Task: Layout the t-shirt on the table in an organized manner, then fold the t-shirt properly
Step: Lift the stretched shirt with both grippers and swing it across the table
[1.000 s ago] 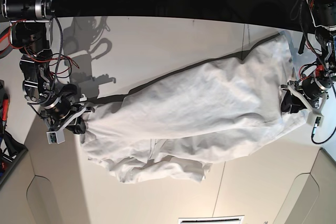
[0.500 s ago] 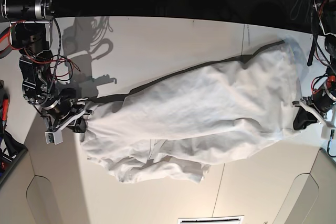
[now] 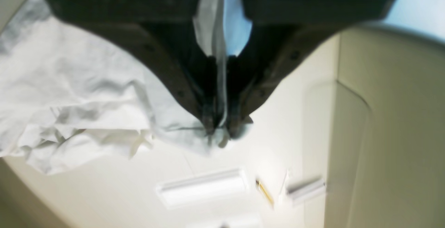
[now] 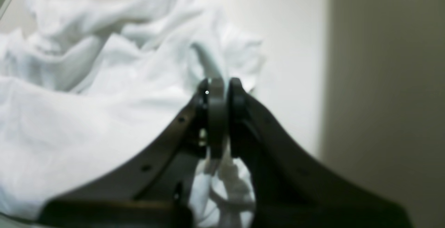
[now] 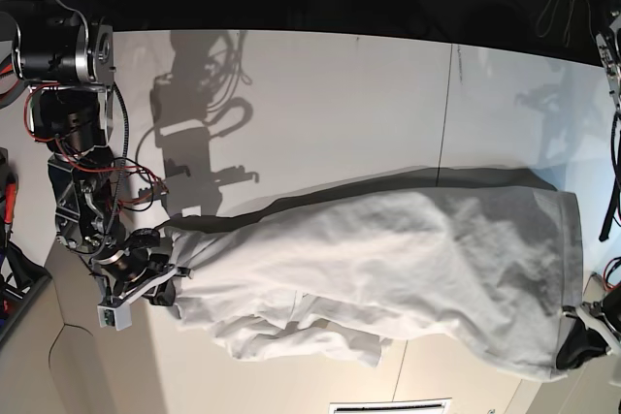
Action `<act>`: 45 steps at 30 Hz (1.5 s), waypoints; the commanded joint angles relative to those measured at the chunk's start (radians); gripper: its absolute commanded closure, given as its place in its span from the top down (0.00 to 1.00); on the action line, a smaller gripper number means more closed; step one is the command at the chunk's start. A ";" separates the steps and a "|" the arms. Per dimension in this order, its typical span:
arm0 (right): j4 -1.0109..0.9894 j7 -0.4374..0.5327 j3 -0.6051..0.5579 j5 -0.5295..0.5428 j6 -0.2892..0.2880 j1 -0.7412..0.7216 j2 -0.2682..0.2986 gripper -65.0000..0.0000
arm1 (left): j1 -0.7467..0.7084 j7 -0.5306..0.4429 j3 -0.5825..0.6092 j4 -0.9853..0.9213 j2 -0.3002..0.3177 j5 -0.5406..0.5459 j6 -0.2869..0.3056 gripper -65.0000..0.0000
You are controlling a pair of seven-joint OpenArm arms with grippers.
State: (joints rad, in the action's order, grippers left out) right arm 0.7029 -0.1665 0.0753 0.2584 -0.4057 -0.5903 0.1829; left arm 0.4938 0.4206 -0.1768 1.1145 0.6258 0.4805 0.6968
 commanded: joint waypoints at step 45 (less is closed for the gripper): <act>0.792 -0.161 0.135 0.194 -0.188 0.561 0.084 0.00 | -0.225 0.571 -0.224 0.017 0.197 0.776 0.001 0.00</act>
State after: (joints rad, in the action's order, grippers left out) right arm 1.4754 -0.3538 0.2062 0.4370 -0.5915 -0.0139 0.2527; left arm 0.2455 1.0172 -0.3920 1.1172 0.7925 1.2293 0.6891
